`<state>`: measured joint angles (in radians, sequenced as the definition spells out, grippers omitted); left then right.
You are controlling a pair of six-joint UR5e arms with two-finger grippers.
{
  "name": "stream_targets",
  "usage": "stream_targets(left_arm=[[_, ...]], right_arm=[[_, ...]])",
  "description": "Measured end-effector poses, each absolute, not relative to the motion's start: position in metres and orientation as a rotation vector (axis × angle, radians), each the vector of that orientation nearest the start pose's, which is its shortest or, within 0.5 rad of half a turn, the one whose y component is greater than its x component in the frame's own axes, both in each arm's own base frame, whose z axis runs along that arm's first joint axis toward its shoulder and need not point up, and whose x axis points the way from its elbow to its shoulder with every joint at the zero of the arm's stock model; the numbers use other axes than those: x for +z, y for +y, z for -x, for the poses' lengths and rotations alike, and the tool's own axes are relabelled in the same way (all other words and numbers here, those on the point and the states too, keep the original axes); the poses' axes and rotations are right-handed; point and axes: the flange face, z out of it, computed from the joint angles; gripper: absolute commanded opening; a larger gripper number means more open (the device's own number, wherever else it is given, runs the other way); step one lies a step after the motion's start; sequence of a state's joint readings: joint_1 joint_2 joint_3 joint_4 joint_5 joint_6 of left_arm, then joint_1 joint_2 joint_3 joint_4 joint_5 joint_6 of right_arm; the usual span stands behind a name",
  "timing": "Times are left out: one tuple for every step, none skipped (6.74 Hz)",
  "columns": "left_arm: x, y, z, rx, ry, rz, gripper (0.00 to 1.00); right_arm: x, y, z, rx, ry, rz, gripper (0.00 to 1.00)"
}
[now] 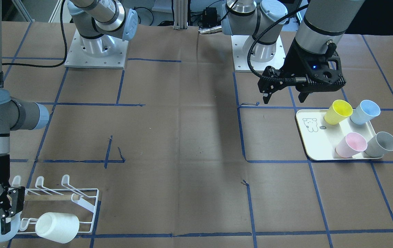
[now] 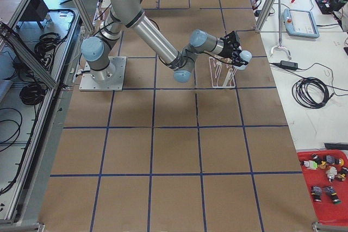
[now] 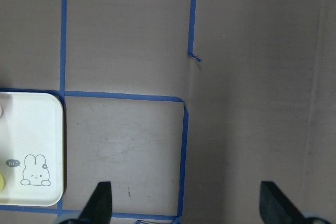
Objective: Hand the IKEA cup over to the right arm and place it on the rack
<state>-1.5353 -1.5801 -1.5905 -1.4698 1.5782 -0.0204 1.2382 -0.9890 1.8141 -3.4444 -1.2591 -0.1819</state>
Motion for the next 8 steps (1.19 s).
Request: stream_targets(left_arm=[[0.484, -0.507, 0.115, -0.113, 3.13, 0.088, 0.99], [0.484, -0.507, 0.115, -0.114, 3.13, 0.089, 0.99], [0.485, -0.507, 0.115, -0.116, 3.13, 0.089, 0.99], [0.485, -0.507, 0.115, -0.117, 3.13, 0.088, 0.99], [0.485, -0.507, 0.115, -0.117, 3.131, 0.087, 0.99], [0.485, -0.507, 0.115, -0.116, 3.13, 0.087, 0.99], [0.485, -0.507, 0.115, -0.116, 3.13, 0.087, 0.99], [0.485, -0.507, 0.115, -0.116, 3.13, 0.086, 0.99]], right_arm=[[0.268, -0.65, 0.051, -1.601, 2.691, 0.036, 1.0], [0.269, -0.651, 0.052, -1.602, 2.69, 0.035, 1.0], [0.271, -0.651, 0.052, -1.609, 2.688, 0.034, 1.0], [0.278, -0.651, 0.053, -1.625, 2.682, 0.036, 1.0], [0.294, -0.65, 0.052, -1.661, 2.669, 0.044, 1.0], [0.319, -0.646, 0.049, -1.682, 2.66, 0.051, 1.0], [0.344, -0.641, 0.044, -1.655, 2.668, 0.053, 1.0], [0.37, -0.633, 0.034, -1.605, 2.681, 0.06, 1.0]])
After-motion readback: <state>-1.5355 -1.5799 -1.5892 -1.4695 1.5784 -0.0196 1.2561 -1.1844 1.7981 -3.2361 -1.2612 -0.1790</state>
